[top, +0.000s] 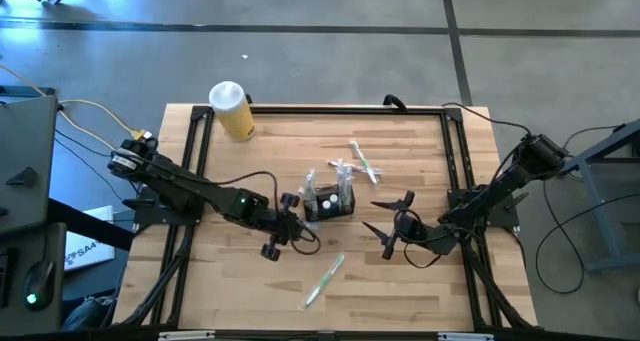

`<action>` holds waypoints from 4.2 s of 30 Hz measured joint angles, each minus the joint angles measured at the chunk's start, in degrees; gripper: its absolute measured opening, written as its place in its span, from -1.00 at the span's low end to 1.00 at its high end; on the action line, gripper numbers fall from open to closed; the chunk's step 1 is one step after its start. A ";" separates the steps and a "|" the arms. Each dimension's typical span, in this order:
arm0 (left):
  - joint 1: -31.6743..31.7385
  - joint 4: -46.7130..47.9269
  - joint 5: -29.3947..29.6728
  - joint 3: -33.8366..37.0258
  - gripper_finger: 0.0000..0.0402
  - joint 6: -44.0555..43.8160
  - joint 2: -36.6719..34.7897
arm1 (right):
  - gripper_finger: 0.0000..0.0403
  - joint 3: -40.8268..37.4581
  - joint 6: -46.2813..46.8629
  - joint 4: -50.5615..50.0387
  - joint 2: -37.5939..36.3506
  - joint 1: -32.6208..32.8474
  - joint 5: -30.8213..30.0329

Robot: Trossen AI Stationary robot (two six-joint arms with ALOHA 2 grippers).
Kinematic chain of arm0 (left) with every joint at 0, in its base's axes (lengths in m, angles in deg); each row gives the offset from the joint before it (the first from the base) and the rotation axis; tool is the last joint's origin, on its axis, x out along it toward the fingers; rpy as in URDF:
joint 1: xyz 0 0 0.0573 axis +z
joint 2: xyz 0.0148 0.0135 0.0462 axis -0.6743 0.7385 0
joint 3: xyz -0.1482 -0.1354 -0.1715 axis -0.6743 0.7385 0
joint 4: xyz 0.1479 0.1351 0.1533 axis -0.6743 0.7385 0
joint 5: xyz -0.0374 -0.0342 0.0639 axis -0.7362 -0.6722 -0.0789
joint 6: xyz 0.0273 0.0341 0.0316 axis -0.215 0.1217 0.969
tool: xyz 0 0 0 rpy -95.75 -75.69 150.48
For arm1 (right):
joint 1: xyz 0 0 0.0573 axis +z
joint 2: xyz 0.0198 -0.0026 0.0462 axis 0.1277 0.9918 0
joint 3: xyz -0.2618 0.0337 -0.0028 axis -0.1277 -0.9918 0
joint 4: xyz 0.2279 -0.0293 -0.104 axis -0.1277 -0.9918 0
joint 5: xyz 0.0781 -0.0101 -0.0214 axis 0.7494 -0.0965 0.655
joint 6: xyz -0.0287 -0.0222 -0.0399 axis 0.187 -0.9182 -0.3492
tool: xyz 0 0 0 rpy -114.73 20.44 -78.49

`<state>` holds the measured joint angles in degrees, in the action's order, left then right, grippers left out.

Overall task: Pick & Place toothbrushing station
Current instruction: Put the blue toothbrush into the wire organizer

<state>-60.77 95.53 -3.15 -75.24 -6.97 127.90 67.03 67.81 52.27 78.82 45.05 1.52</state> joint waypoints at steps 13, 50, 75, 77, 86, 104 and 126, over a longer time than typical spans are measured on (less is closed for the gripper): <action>0.00 -0.44 -0.61 0.07 0.01 -1.45 0.74 | 0.30 0.00 0.03 -0.46 -0.02 0.00 -0.11; 7.87 -2.38 0.16 6.84 0.01 -10.91 4.65 | 0.30 0.00 0.14 -0.42 -0.02 0.00 0.04; 9.35 -0.67 -7.29 6.67 -0.68 -13.97 9.16 | 0.30 0.02 0.16 -0.47 -0.04 0.00 0.07; 9.35 -0.16 -7.60 6.67 -0.87 -13.65 9.18 | 0.30 0.02 0.16 -0.46 -0.04 0.00 0.05; 8.88 5.10 -7.68 4.78 -0.97 -13.68 9.20 | 0.30 0.02 0.16 -0.46 -0.04 0.00 0.05; 4.81 16.85 2.36 -3.16 -0.96 -13.75 9.40 | 0.30 0.02 0.16 -0.46 -0.02 0.00 0.05; -15.47 34.27 -2.49 -27.40 -0.96 -6.93 8.22 | 0.30 0.02 0.19 -0.44 -0.02 0.00 0.07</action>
<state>-76.24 129.80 -5.65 -102.63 -13.90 136.12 67.05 68.00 51.84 78.80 45.05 1.59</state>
